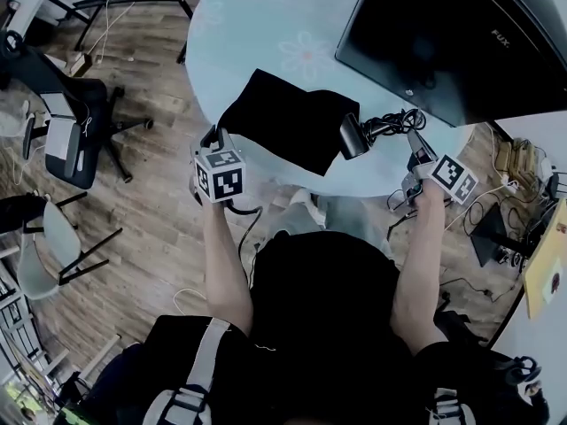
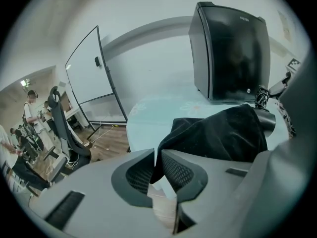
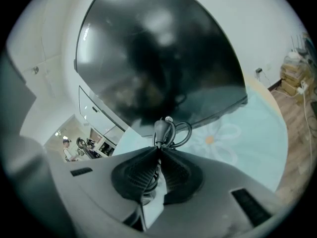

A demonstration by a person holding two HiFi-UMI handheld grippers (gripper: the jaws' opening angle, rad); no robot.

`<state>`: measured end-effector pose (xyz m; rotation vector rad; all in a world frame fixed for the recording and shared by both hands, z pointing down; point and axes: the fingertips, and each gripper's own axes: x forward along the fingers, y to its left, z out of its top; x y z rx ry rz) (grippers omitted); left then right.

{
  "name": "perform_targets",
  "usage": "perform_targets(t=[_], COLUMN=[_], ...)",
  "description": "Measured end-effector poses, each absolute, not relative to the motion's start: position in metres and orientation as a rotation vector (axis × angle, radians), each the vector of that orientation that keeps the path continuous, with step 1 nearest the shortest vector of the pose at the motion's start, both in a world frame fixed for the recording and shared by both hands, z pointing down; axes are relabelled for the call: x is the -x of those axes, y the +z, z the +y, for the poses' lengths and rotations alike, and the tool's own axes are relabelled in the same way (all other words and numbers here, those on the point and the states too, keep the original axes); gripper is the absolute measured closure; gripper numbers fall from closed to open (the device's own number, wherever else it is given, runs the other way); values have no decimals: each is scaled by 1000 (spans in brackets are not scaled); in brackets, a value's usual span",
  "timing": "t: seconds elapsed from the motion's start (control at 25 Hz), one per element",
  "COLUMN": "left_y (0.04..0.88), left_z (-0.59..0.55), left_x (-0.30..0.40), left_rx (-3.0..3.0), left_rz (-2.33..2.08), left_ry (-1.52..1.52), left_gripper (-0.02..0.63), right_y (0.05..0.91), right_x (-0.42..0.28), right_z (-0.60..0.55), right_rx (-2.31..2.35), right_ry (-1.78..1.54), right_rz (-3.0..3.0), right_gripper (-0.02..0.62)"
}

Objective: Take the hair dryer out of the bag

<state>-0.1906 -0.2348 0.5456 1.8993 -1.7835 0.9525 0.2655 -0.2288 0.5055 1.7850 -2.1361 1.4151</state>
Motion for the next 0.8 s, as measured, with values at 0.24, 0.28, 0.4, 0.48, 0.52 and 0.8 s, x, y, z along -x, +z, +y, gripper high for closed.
perform_targets(t=[0.24, 0.28, 0.4, 0.48, 0.52, 0.8], left_y=[530, 524, 503, 491, 487, 481], left_z=[-232, -233, -238, -240, -241, -246], left_x=[196, 197, 200, 197, 194, 159], left_rx=[-1905, -1910, -1934, -1958, -1973, -2070], left_rz=[-1779, -1791, -1832, -1843, -1844, -1780], left_ry=[815, 790, 756, 743, 735, 710], left_gripper=[496, 495, 495, 503, 503, 509], right_y=[513, 514, 521, 531, 536, 549], right_x=[-279, -283, -295, -302, -305, -286], right_z=[-223, -223, -225, -226, -228, -260], right_rx=[-1615, -1609, -1584, -1489, -1427, -1221], right_ry=[1150, 1140, 1116, 1016, 948, 661], right_rz=[-2001, -1980, -1934, -1882, -1851, -1793], right_gripper=[563, 563, 563, 561, 561, 555])
